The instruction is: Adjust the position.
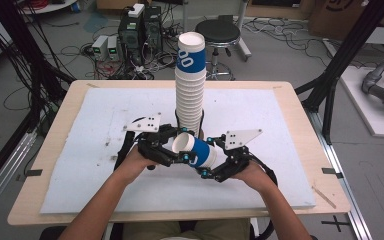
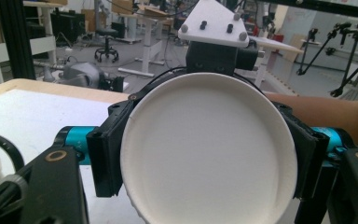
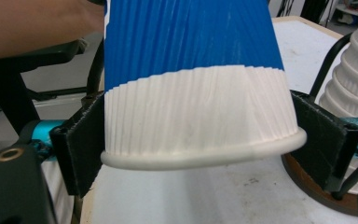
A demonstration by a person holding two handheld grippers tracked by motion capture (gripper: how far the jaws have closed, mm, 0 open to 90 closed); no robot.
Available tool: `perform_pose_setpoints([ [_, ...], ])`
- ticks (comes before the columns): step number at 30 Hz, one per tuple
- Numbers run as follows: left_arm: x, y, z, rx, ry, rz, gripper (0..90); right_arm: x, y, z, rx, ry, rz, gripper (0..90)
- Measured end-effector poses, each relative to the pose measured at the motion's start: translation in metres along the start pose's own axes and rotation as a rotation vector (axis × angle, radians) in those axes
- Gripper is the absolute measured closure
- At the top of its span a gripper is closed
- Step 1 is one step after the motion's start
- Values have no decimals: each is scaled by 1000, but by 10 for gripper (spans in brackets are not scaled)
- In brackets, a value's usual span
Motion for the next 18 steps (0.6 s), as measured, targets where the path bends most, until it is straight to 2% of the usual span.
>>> perform_pose_setpoints([
  [8, 0, 0, 0, -6, -3, 3, 296, 2, -3, -1, 16, 1, -10, 182],
  [18, -5, 2, 1, 17, -37, 43, 284, -2, -2, -2, 20, -4, 45, 198],
])
Point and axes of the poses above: each handheld gripper's, and its own axes: y roughly forward along the jaws, x roughly out of its top, z roughly to its left, the point moved 8 cm from there along y, roughly forward along the jaws, and after that the axes turned 10 degrees about -x, right-handed, at the moved point
